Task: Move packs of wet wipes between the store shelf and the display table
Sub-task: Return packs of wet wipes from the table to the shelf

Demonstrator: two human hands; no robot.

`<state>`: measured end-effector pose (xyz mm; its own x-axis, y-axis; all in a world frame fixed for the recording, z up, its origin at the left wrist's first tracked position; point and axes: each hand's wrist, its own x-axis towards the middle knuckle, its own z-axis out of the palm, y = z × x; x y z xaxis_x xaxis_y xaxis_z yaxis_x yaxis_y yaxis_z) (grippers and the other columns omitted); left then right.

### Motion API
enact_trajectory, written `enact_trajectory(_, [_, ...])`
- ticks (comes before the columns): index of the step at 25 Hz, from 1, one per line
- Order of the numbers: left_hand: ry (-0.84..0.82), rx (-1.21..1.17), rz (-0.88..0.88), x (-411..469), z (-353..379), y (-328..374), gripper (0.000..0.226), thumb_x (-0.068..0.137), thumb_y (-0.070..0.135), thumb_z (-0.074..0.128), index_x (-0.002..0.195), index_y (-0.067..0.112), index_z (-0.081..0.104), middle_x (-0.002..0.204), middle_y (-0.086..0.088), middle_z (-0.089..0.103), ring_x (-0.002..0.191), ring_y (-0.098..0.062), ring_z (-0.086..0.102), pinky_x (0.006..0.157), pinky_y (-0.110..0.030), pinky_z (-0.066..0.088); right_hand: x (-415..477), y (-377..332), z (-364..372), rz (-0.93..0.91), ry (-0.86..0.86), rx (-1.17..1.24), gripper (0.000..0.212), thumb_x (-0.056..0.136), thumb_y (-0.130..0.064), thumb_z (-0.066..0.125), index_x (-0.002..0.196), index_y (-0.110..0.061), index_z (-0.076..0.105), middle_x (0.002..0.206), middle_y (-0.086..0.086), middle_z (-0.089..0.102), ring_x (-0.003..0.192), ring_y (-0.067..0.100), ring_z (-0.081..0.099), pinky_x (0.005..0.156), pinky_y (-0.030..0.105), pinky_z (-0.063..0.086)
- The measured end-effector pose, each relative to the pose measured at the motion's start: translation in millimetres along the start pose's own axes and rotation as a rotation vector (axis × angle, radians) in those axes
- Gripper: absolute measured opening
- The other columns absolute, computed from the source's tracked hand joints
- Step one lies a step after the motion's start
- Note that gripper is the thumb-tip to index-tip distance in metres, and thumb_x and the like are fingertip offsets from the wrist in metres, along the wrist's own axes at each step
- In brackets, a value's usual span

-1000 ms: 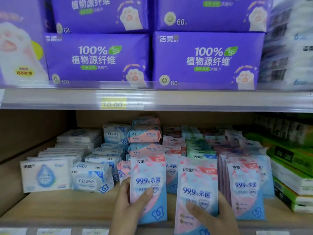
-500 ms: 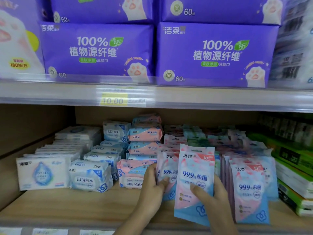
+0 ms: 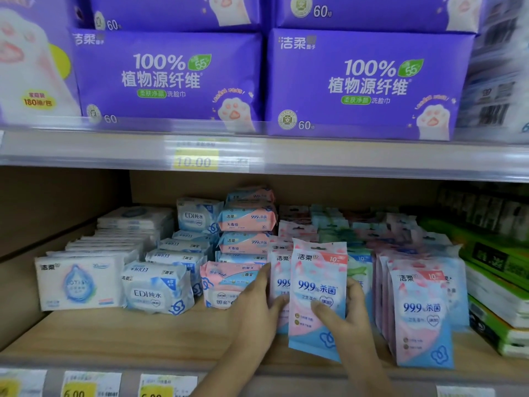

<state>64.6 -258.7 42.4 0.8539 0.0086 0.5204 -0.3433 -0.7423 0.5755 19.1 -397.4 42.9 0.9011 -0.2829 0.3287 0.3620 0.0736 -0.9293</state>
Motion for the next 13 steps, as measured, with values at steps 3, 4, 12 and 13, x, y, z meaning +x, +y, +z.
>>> enact_trajectory(3, [0.004,0.140,0.027,4.5,-4.7,3.1,0.051,0.089,0.040,0.055,0.137,0.031,0.038,0.114,0.008,0.064,0.107,-0.015,0.059,0.073,-0.026,0.040,5.2,4.7,3.2,-0.022,-0.010,-0.060,0.040,0.082,0.011,0.062,0.099,-0.022,0.048,0.096,0.003,0.066,0.074,0.000,0.068,0.059,0.017,0.054])
enact_trajectory(4, [0.005,0.124,0.041,5.9,-4.3,1.7,0.047,0.090,0.035,0.056,0.134,0.029,0.043,0.112,0.006,0.066,0.104,-0.017,0.060,0.073,-0.027,0.041,8.3,7.8,4.9,-0.028,-0.020,-0.077,0.040,0.081,0.010,0.063,0.100,-0.022,0.048,0.098,0.002,0.067,0.078,0.000,0.068,0.063,0.018,0.055])
enact_trajectory(12, [-0.052,-0.546,-0.092,-11.7,-2.9,-11.0,0.027,0.089,0.012,0.062,0.115,0.019,0.060,0.095,0.013,0.069,0.081,0.014,0.061,0.068,-0.003,0.044,4.9,31.3,19.9,-0.212,0.107,-0.625,0.051,0.076,-0.024,0.077,0.121,-0.018,0.054,0.114,-0.005,0.053,0.108,0.008,0.048,0.096,0.029,0.043])
enact_trajectory(13, [-0.102,-0.566,-0.095,-12.1,-1.2,-13.7,0.034,0.085,0.008,0.067,0.116,0.019,0.058,0.101,0.012,0.068,0.085,0.015,0.061,0.072,-0.004,0.045,3.1,32.0,19.5,-0.220,0.129,-0.714,0.058,0.076,-0.028,0.076,0.126,-0.016,0.051,0.117,-0.003,0.051,0.112,0.011,0.044,0.097,0.029,0.040])
